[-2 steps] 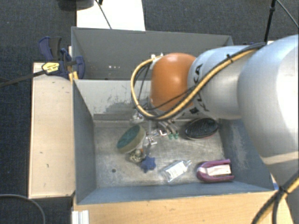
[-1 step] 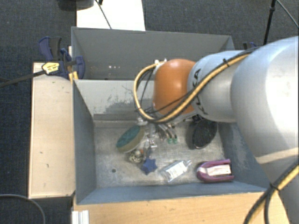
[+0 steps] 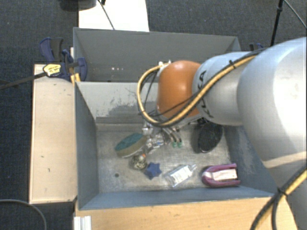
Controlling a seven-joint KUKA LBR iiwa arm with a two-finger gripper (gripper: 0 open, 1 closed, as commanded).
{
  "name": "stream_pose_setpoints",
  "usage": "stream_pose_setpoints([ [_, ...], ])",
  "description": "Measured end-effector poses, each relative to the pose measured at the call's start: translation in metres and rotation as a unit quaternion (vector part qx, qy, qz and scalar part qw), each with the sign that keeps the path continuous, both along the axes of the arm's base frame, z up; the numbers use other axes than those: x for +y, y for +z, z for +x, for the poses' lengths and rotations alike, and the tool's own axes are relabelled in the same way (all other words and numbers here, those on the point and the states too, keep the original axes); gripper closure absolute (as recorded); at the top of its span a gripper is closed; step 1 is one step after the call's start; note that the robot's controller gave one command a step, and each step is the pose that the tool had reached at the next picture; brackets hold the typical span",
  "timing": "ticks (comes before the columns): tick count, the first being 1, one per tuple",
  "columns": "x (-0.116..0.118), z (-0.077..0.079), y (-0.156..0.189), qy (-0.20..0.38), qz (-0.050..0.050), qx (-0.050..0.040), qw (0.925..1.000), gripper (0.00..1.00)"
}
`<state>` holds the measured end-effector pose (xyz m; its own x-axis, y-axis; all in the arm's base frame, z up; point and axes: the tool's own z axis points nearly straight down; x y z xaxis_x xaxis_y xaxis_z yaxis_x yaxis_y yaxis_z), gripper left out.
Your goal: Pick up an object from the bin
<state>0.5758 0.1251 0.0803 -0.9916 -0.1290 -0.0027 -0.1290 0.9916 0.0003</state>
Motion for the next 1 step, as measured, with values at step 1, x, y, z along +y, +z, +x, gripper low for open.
stream_pose_setpoints([
  [1, 0.0054, -0.0016, 0.1983, 0.156, 0.000, -0.0045, 0.9878, 1.00],
])
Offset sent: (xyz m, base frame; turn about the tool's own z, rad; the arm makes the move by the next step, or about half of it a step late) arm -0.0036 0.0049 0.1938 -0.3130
